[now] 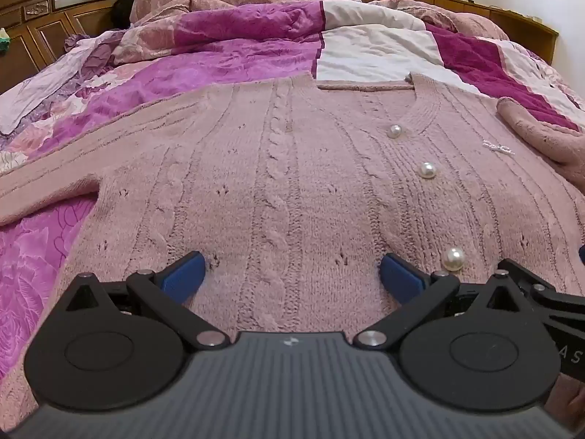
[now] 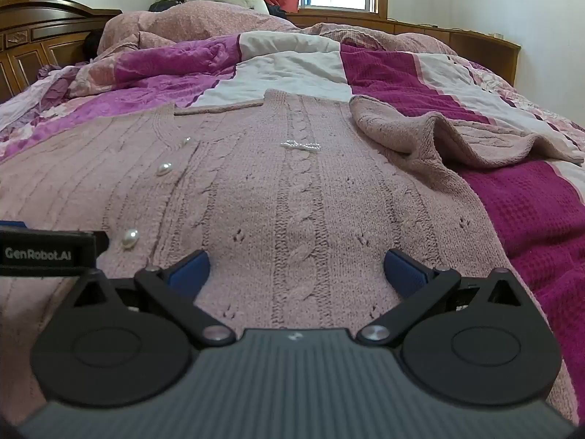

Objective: Fold small clothes

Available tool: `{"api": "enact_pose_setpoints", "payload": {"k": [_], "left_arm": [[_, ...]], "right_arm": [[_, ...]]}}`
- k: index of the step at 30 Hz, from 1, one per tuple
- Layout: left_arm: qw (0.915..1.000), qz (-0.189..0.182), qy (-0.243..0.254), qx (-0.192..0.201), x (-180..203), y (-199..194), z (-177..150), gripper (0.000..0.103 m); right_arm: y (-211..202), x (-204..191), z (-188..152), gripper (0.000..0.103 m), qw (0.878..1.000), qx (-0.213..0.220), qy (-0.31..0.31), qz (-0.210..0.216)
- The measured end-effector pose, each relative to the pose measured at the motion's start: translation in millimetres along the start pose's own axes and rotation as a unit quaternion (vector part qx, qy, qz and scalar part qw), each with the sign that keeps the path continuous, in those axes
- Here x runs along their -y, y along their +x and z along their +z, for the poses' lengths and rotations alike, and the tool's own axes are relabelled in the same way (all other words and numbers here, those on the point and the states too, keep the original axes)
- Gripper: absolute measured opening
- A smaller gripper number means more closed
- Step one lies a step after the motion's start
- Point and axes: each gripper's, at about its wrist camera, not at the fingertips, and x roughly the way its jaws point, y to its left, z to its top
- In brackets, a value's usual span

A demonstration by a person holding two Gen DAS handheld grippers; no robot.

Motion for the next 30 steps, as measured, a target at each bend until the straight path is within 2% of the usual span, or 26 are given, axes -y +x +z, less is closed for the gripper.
{"api": "enact_pose_setpoints", "payload": {"k": [30], "left_arm": [[1.0,0.001,0.001,0.005,1.3,-3.0,0.0,0.103]], "right_arm": [[-2.0,-1.3,-1.0,0.103,1.0,0.004,0.0,-0.001]]}}
